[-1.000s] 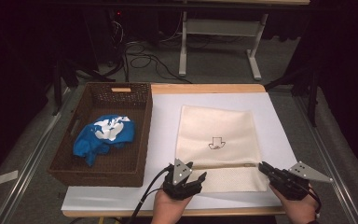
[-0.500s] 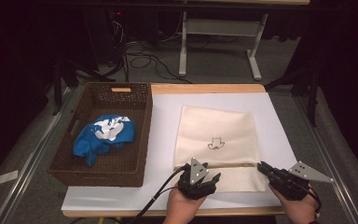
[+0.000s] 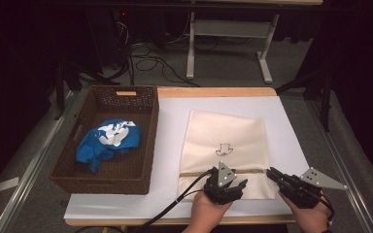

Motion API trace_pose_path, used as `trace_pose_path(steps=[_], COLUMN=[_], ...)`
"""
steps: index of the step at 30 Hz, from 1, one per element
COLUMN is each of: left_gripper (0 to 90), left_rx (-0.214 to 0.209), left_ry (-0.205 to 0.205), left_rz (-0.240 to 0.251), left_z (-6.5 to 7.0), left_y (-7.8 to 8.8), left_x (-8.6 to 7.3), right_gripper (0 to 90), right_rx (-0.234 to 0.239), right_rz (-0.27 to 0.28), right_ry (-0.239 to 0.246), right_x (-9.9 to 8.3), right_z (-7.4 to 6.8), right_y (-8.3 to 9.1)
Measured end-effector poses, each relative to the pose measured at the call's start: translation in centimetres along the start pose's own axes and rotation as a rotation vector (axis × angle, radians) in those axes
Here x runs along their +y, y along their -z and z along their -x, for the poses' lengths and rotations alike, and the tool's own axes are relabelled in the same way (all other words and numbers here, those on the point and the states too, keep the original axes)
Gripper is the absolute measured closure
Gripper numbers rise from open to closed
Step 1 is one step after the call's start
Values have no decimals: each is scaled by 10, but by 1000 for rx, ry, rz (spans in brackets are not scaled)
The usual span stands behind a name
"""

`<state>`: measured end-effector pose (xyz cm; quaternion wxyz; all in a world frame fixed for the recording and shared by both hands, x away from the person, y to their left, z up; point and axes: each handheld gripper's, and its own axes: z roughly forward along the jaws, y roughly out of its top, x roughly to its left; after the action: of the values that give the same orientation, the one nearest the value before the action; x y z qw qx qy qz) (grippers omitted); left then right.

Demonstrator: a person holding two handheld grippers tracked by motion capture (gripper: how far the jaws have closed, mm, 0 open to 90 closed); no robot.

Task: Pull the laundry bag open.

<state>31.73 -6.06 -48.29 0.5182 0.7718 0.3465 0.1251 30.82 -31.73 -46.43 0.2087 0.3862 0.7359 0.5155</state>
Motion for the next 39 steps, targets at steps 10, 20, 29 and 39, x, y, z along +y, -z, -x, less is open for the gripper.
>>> trace_pose_path(steps=[10,20,29,39], left_gripper=[510,533,622,773], left_rx=[-16,-28,-32,-76], left_ry=[-33,-23,-19,-52], left_rz=[-9,-7,-18,-28], left_z=[13,14,17,23], left_y=[-19,-26,-33,-31], left_x=[9,14,16,14], right_gripper=[844,844,845,845], right_rx=[7,9,10,8], right_rz=[4,2,-3,-2], right_ry=[10,8,7,6], right_x=[1,1,-1,-2], right_z=[-2,-2,-2,-1], right_y=[0,0,0,0])
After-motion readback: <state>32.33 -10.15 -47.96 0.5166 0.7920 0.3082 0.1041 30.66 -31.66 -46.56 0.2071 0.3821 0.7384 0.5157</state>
